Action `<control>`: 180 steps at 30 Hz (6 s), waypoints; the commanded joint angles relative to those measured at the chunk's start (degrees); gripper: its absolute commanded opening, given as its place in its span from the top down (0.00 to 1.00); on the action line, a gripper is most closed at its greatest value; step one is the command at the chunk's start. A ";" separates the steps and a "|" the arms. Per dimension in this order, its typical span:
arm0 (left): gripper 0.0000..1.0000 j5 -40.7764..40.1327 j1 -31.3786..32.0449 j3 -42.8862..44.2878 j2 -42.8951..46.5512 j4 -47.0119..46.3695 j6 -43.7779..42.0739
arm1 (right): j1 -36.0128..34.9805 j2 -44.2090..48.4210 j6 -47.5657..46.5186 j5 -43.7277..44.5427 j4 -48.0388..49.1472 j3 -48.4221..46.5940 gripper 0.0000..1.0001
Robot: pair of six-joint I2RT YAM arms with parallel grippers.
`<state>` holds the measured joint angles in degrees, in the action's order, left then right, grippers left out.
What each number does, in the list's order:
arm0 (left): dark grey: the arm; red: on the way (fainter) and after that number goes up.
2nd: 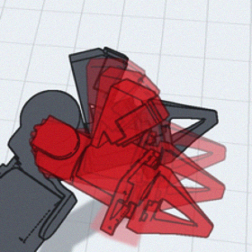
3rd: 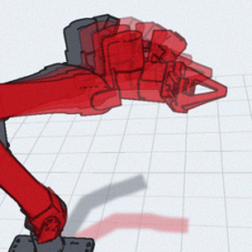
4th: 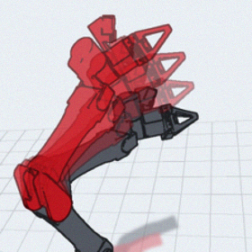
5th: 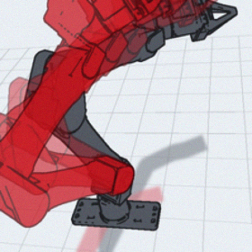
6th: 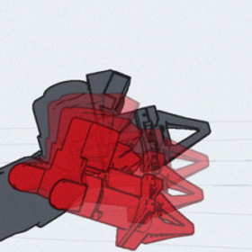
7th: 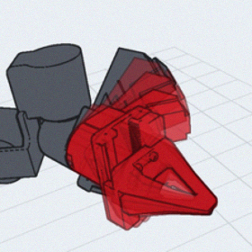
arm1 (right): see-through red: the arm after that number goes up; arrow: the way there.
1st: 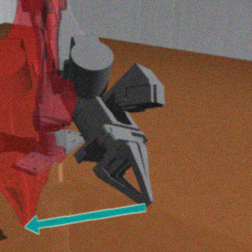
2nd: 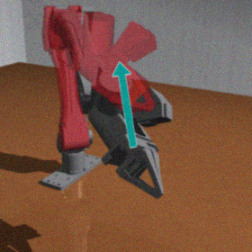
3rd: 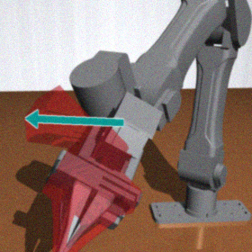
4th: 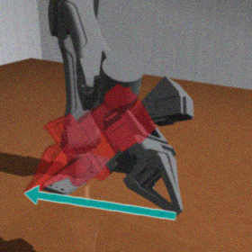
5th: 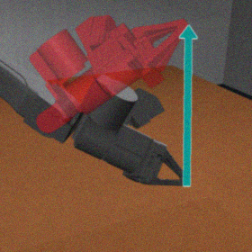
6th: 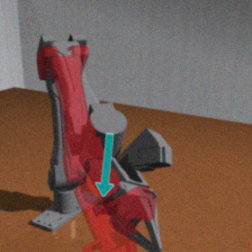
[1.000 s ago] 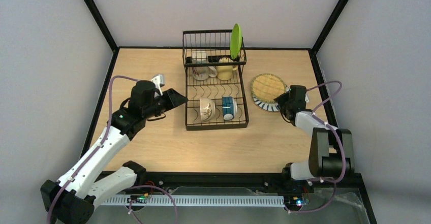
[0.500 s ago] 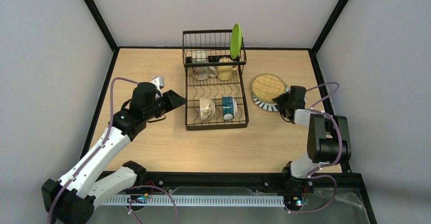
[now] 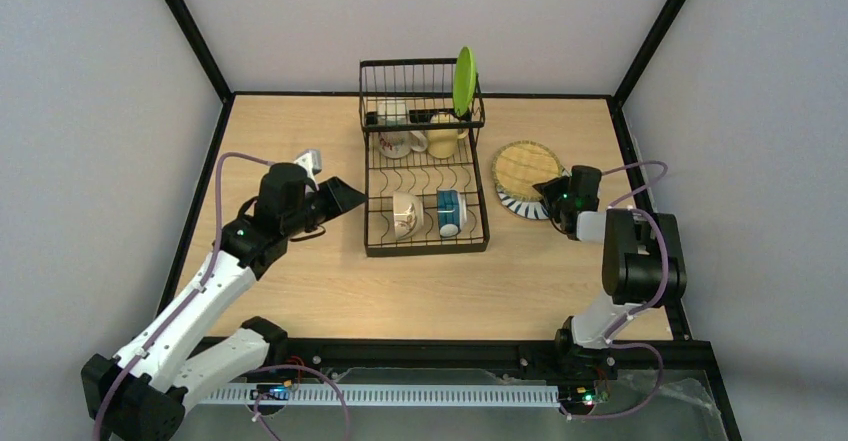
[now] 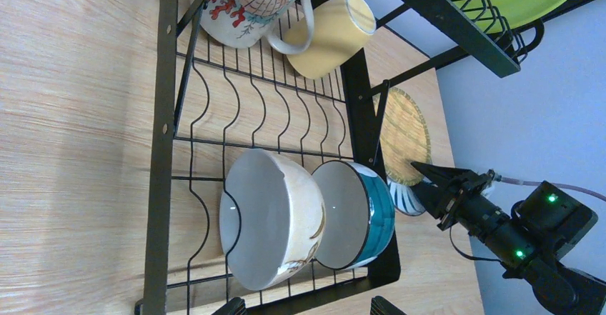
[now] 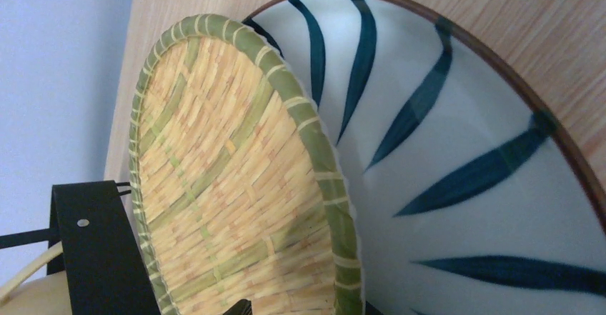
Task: Load the mixed dishes into the dish rack
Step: Grab the plate at the center of the board, then insert the plate into the dish rack.
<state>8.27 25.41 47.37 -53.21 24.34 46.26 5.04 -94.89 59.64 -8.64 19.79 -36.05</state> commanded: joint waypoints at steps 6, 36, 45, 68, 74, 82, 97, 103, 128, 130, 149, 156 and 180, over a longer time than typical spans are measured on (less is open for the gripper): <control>0.01 -1.92 -0.28 -1.40 1.62 1.62 -2.47 | 0.34 -2.85 2.76 2.38 2.97 2.71 0.41; 0.01 -0.10 -0.27 -0.73 1.83 0.47 -2.53 | 0.28 21.75 -7.86 10.08 -11.58 0.50 1.00; 0.01 0.35 -0.27 -1.20 3.06 -0.31 -1.52 | -1.24 27.69 -15.14 12.78 -17.59 -7.20 1.00; 0.01 0.17 -0.27 -3.42 5.04 -1.75 -0.05 | -17.74 19.35 -40.76 28.95 -30.55 -50.70 1.00; 0.01 -0.01 -0.28 -3.69 5.88 -1.46 0.06 | -26.44 12.21 -50.72 34.96 -32.30 -63.31 1.00; 0.01 -0.23 -0.28 -3.36 6.01 0.53 -1.04 | -37.34 -1.77 -64.30 44.72 -34.10 -80.88 1.00; 0.01 -0.54 -0.33 -3.08 4.94 2.73 -3.57 | -43.79 -14.73 -69.52 52.62 -37.75 -91.33 1.00; 0.01 -0.43 -0.27 -3.17 4.44 2.81 -4.27 | -43.97 -16.56 -67.34 53.90 -39.97 -91.68 1.00; 0.01 1.29 -1.32 -2.73 2.78 4.49 -7.52 | -44.06 -19.40 -59.72 55.69 -45.23 -87.16 1.00; 0.01 1.43 -1.48 -2.81 2.68 4.42 -7.72 | -44.06 -19.26 -58.09 55.67 -45.26 -86.55 1.00; 0.01 3.08 -1.94 -4.48 3.36 4.75 -8.37 | -45.77 -19.99 -55.73 58.19 -47.42 -84.41 1.00; 0.01 3.73 -1.94 -4.96 3.78 4.57 -8.27 | -46.63 -23.06 -57.51 59.58 -50.69 -90.81 1.00; 0.01 4.88 -1.94 -7.63 5.37 3.83 -7.50 | -48.98 -21.93 -49.98 62.21 -55.89 -84.80 0.96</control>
<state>12.69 23.81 40.71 -48.60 28.01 38.85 -43.33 -117.99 6.87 54.22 -33.74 -124.81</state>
